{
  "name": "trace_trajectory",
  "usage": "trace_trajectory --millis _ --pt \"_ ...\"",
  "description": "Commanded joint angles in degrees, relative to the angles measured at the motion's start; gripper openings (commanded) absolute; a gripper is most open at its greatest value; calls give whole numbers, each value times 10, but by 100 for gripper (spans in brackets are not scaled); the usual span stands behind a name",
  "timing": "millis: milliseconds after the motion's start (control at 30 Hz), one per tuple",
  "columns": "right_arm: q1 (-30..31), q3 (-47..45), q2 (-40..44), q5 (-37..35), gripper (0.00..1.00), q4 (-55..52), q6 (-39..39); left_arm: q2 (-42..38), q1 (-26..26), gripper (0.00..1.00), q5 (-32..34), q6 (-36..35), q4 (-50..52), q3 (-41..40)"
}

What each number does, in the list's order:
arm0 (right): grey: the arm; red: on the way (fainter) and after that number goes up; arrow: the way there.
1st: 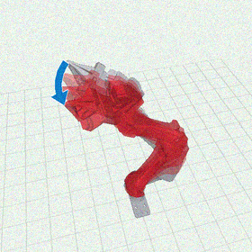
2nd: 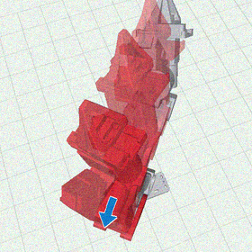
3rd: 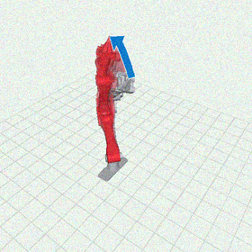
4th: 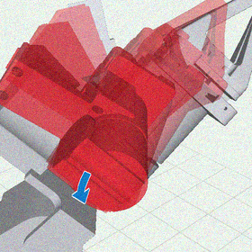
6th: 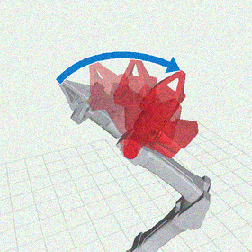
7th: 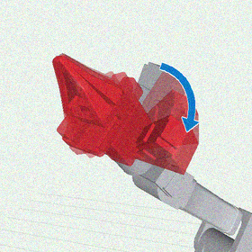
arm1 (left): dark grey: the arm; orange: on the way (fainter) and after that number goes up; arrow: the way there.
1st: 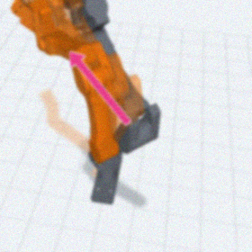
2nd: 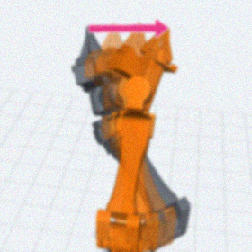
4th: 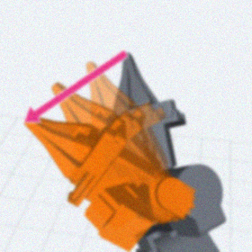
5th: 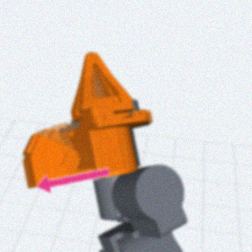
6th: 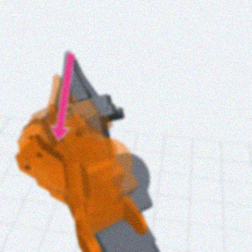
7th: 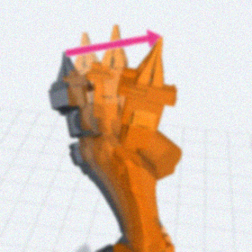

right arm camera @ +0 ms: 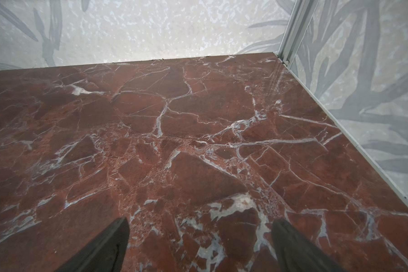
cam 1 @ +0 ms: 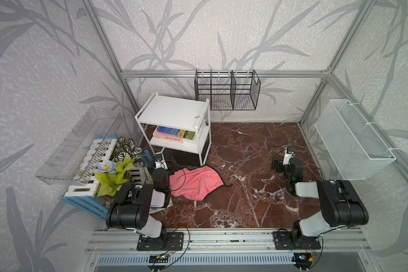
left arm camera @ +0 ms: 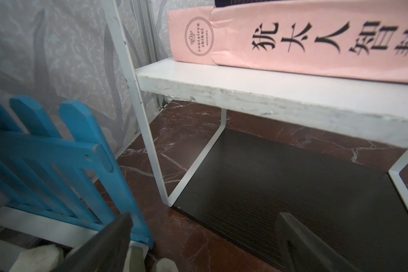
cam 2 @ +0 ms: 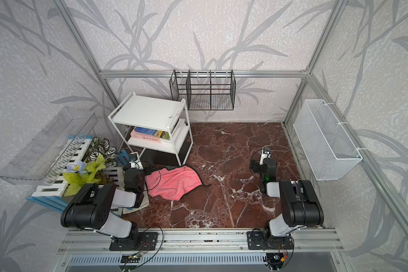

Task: Wipe the bookshelf clean with a cloth
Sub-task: Move the shelf to the center of the board.

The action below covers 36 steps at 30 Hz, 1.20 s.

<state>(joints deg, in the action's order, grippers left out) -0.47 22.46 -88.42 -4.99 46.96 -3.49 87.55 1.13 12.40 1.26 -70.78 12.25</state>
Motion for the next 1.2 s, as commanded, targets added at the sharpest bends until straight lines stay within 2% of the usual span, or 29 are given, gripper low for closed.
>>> trace_trajectory --millis 0,533,633,667,733,767,833,900,1000,1067,1167 --pt "2 13 7 8 99 -9 4 -7 3 100 7 4 -13 5" --pt "1 11 9 7 99 -7 3 -10 4 100 12 6 -22 0" --pt "2 16 47 9 99 -31 6 -64 4 100 27 10 0 -11" --pt "9 26 71 5 99 -72 13 -107 6 100 36 20 65 -6" --pt "34 73 141 -11 99 -221 2 -195 9 100 42 56 192 15" --pt "46 98 166 6 99 -280 -10 -226 13 100 53 74 241 20" --pt "90 127 202 47 99 -323 -32 -312 32 100 98 111 302 11" --pt "163 149 218 78 99 -315 -34 -401 51 100 125 156 356 -7" --pt "282 205 194 123 99 -283 -33 -518 56 100 73 243 477 -9" --pt "341 239 167 154 99 -249 -20 -555 57 100 29 281 515 -8" --pt "416 276 120 169 99 -170 -17 -566 57 100 -10 335 560 1"
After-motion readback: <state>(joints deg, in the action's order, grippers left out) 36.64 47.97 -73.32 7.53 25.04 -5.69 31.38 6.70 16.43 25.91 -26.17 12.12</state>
